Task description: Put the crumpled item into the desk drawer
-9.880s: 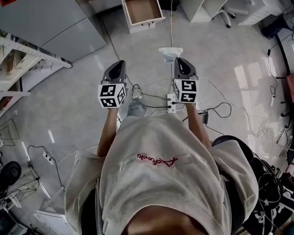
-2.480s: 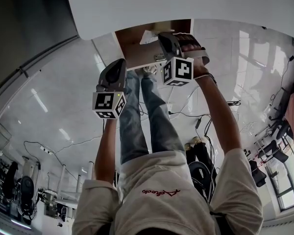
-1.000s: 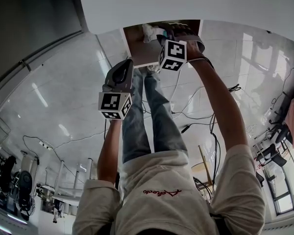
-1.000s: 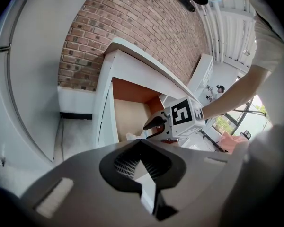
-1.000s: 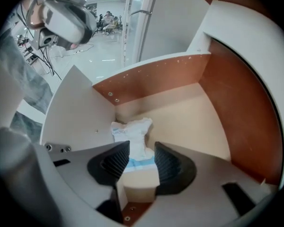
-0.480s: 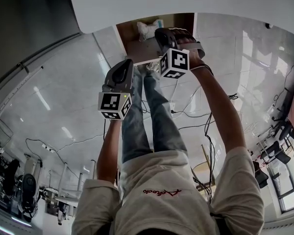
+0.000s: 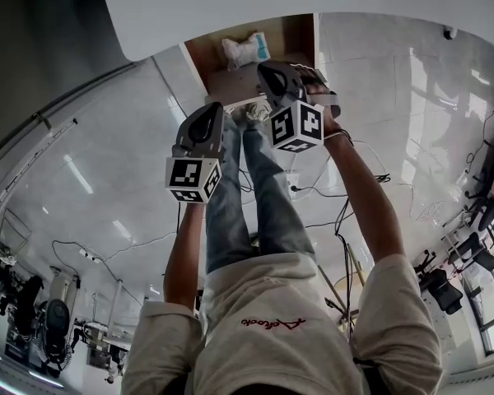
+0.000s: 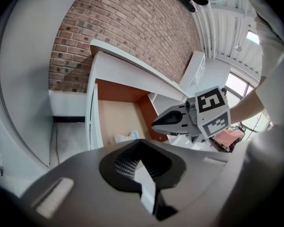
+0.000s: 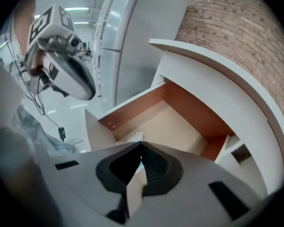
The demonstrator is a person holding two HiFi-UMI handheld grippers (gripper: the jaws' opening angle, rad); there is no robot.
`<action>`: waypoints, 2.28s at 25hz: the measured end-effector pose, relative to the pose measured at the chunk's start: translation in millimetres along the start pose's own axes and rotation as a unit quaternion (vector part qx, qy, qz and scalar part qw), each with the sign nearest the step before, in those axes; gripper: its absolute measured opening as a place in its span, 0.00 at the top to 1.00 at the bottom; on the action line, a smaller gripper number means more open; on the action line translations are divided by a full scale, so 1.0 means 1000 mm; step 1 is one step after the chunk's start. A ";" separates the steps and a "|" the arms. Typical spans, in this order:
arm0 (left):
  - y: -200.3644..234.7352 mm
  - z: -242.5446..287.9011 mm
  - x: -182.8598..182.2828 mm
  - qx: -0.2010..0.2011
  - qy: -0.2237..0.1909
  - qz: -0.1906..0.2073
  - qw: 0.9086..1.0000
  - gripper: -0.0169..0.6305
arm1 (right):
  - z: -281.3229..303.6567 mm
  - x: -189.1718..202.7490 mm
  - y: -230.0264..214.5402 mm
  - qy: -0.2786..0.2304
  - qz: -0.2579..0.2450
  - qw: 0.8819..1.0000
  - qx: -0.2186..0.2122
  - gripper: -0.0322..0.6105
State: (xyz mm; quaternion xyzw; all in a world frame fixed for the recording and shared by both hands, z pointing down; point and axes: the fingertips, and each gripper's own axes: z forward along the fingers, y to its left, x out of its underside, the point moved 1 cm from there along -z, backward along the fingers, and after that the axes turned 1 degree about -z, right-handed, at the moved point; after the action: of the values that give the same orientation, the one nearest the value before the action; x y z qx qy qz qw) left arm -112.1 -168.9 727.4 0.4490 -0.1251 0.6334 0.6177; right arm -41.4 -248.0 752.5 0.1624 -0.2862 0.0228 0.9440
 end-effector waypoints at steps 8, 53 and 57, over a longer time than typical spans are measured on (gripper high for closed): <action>-0.012 0.004 0.000 0.011 0.007 0.015 1.000 0.96 | -0.033 0.015 0.012 -0.025 0.167 0.985 0.033 0.93; -0.091 -0.120 -0.216 -0.002 -0.112 0.096 0.989 0.96 | -0.271 -0.093 -0.097 -0.181 0.347 0.897 0.207 0.93; -0.110 -0.131 -0.240 0.008 -0.128 0.114 0.985 0.96 | -0.305 -0.103 -0.117 -0.193 0.343 0.891 0.225 0.93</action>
State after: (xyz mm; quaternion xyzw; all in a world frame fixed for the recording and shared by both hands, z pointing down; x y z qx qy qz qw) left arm -108.4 -214.0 436.0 0.5142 -0.2486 0.6379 0.5165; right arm 50.7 -256.1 423.2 0.2629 -0.4881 0.3774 0.7418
